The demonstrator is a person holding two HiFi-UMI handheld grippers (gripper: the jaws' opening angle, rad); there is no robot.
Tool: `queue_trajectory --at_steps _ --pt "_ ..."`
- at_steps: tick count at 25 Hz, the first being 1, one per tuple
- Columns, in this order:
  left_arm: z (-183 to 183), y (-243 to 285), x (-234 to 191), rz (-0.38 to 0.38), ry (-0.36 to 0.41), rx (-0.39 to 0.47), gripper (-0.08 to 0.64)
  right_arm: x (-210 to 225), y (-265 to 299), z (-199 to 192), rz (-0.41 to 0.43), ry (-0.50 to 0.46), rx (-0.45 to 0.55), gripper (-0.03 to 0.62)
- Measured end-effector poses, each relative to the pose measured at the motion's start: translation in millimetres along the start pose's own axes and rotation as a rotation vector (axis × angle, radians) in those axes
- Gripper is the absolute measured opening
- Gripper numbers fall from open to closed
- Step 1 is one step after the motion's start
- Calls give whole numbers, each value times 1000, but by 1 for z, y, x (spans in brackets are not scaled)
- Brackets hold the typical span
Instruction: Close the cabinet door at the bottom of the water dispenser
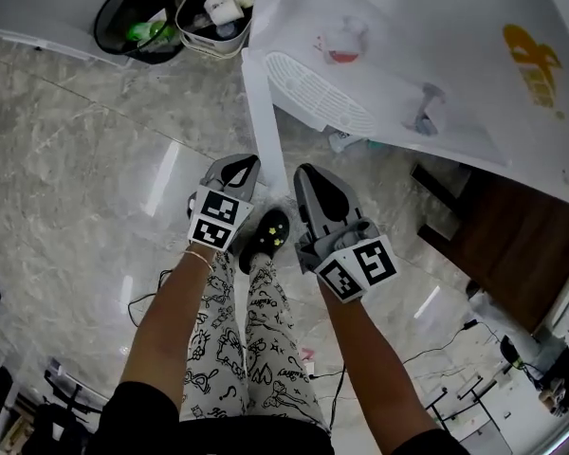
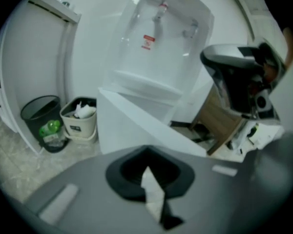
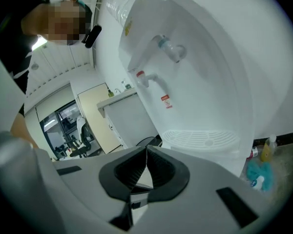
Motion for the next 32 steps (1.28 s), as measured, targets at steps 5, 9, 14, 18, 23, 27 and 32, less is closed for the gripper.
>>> queue_trajectory --at_steps 5,9,14,18,23,27,32 --pt "27 35 23 -14 -15 24 -3 11 -28 18 -47 6 41 17" --pt "48 62 33 -32 6 28 -3 14 -45 29 -64 1 53 17" --pt "75 89 46 -13 19 46 -3 19 -63 45 -25 -12 71 17" --pt "86 99 53 -11 1 58 -3 21 -72 58 -21 -32 76 17" --pt "90 93 56 -16 -12 64 -3 24 -73 61 -25 -29 82 17" --pt "88 53 45 -4 -49 91 -3 19 -69 61 -28 -26 89 17" --pt "106 -30 36 32 -33 181 -3 6 -61 61 7 -39 65 17"
Point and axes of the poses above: the fingertips, and each gripper's own axes: y forward along the fingers, x to its right, z out of its top, the point moved 7 cm from there along -y, backward along the fingers, and after that the axes turned 13 degrees about z, right-handed, at the moved point
